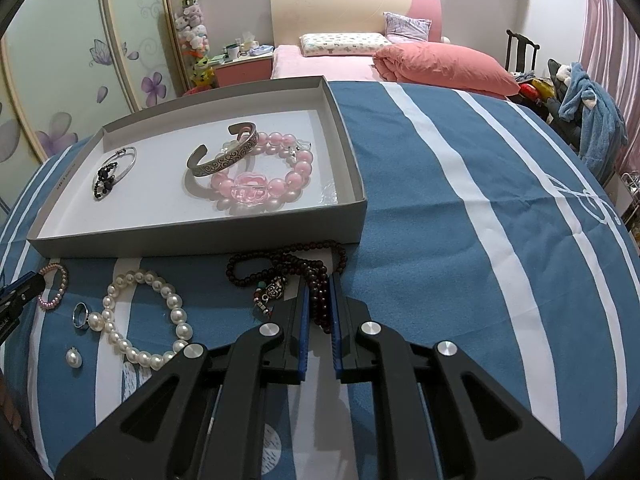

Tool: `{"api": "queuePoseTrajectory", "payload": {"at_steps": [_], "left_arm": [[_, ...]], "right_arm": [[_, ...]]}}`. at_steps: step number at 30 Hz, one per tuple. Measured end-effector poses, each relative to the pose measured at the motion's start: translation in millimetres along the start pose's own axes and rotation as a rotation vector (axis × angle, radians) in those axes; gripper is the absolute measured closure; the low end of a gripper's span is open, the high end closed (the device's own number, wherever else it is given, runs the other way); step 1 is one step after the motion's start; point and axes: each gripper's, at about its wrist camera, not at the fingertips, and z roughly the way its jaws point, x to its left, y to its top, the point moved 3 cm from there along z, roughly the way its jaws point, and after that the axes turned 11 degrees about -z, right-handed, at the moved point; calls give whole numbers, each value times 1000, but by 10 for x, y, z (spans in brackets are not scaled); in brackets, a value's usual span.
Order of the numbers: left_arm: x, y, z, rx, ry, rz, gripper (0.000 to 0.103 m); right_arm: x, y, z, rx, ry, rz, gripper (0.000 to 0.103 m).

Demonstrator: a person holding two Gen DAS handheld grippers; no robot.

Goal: Organize jewelry
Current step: 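Lower the right gripper onto the dark beaded bracelet and close it, then grasp the pink pearl bracelet with the left gripper while the right gripper lifts the dark bead bracelet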

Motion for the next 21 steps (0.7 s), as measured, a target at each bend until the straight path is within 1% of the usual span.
{"api": "queuePoseTrajectory", "payload": {"at_steps": [8,12,13,15,19,21], "left_arm": [[6,-13,-4,0,11,9,84],[-50,-9,11,-1,20,17,85],[-61,-9,11,-1,23,22,85],[-73,-12,7,-1,21,28,94],[-42,-14,-14,-3,12,15,96],[-19,-22,-34,-5,5,2,96]], "right_arm": [[18,12,1,0,2,1,93],[17,11,0,1,1,0,93],[15,11,1,1,1,0,93],[25,15,4,2,-3,-4,93],[34,21,5,2,-3,-9,93],[43,-10,-20,-1,14,-5,93]]}}
